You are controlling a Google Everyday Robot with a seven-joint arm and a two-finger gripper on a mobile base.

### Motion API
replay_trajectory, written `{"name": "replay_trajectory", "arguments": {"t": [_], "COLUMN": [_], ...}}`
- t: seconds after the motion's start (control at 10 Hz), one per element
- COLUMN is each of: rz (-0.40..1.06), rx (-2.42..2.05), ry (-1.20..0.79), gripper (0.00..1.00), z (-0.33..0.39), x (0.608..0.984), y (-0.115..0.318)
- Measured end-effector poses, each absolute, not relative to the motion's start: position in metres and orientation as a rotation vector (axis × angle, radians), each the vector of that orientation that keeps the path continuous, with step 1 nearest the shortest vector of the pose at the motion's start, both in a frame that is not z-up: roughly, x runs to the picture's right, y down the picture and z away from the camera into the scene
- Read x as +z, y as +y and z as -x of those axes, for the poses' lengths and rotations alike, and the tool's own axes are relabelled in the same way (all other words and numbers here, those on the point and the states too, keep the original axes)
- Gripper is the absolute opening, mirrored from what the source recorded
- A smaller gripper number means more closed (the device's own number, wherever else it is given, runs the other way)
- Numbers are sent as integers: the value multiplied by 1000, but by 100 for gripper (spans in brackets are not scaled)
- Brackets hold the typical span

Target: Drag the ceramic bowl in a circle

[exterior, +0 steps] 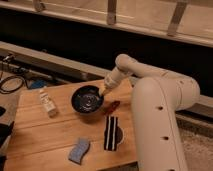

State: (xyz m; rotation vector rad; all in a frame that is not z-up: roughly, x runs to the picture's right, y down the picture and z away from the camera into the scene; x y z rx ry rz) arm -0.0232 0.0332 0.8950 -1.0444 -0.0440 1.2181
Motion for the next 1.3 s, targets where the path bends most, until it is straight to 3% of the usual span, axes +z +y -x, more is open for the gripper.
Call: {"name": "replay_trajectory", "arguments": {"t": [0.7,1.0,1.1,1.3], "rz": [1112,1128,1122,1119], "rx": [1073,935,913,920], "ry": [-20,-74,-89,-87], "gripper": [4,4,8,27], "z": [58,114,131,153], "x": [858,856,861,875], "y": [83,73,62,46]}}
